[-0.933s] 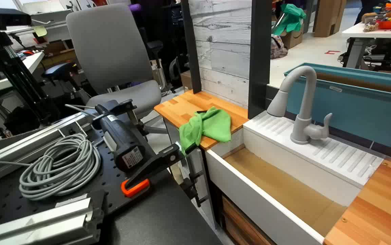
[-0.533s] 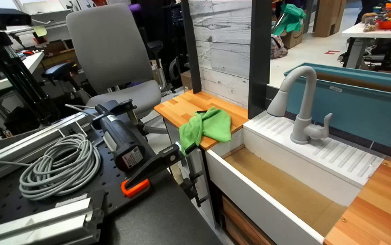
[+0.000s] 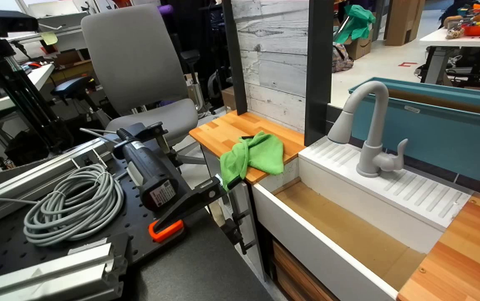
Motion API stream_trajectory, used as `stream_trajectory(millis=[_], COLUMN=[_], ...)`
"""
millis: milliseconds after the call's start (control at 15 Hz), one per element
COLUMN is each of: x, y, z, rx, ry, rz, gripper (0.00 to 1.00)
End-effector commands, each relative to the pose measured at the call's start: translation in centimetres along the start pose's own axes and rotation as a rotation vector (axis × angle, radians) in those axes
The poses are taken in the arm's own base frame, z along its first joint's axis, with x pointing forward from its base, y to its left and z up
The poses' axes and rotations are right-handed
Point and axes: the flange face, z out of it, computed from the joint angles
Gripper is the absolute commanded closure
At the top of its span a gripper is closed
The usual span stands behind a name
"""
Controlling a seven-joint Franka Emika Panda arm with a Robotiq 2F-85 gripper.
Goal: Move the green towel to the left
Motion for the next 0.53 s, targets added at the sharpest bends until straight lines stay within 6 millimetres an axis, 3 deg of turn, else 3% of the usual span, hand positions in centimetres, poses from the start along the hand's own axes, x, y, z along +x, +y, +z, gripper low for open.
stream_trajectory(millis=[0, 200, 467], x=[3.3, 5.9, 8.5], y=[-4.2, -8.6, -13.5], z=[3.4, 7.8, 15.2], rx=[0.05, 0.079, 0.14], ry=[0.049, 0.086, 0.142], rz=[0.021, -0.002, 0.02], gripper=[0.0, 0.0, 0.0])
